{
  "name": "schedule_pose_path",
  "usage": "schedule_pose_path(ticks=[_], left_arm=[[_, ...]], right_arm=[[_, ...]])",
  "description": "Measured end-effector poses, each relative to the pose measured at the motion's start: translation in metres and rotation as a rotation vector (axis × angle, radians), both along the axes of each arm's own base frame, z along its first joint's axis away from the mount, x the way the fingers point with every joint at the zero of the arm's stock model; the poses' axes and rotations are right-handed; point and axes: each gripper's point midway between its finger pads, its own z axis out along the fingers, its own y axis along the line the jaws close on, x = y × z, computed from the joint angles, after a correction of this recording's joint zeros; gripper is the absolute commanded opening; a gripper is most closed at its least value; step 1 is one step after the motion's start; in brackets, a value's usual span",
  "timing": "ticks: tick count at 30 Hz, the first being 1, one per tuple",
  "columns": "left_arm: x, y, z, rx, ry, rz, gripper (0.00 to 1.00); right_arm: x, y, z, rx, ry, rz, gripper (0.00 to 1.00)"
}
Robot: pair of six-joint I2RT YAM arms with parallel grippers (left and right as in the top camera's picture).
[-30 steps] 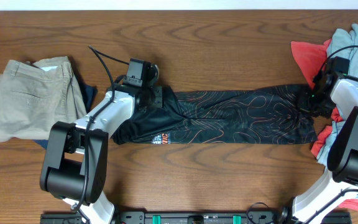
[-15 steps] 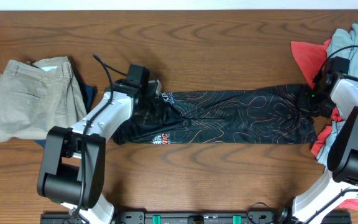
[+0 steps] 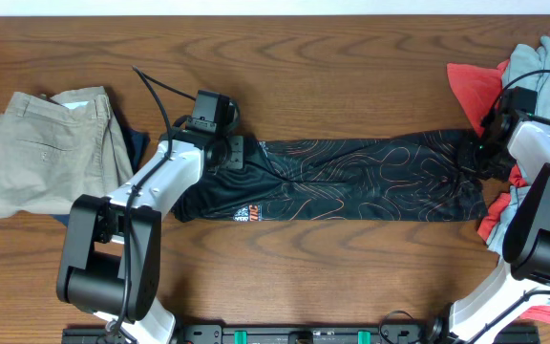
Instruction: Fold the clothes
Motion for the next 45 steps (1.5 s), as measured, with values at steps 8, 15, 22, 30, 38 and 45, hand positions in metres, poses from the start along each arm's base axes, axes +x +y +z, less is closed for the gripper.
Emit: schedule_pose_path(ticks=[8, 15, 22, 30, 38, 45], left_arm=[[-0.020, 0.012, -0.009, 0.057, 0.088, 0.016, 0.34], [-0.021, 0.013, 0.004, 0.052, 0.066, 0.024, 0.35], [-0.012, 0.013, 0.013, 0.039, 0.022, 0.039, 0.36], [-0.016, 0.036, 0.053, 0.010, -0.033, 0.129, 0.36], [-0.039, 0.054, 0.070, 0.012, 0.007, 0.183, 0.37], [-0.058, 0.061, 0.063, 0.031, 0.094, 0.200, 0.36]], right_arm=[[0.001, 0.000, 0.000, -0.003, -0.002, 0.006, 0.01], [0.001, -0.001, 0.000, -0.008, -0.001, 0.023, 0.01], [0.001, -0.001, 0.000, -0.009, -0.001, 0.024, 0.01], [0.005, -0.003, 0.001, -0.013, -0.018, 0.083, 0.01], [0.007, -0.002, 0.001, 0.022, -0.045, 0.181, 0.01], [-0.004, 0.010, 0.005, 0.080, 0.005, 0.212, 0.01]])
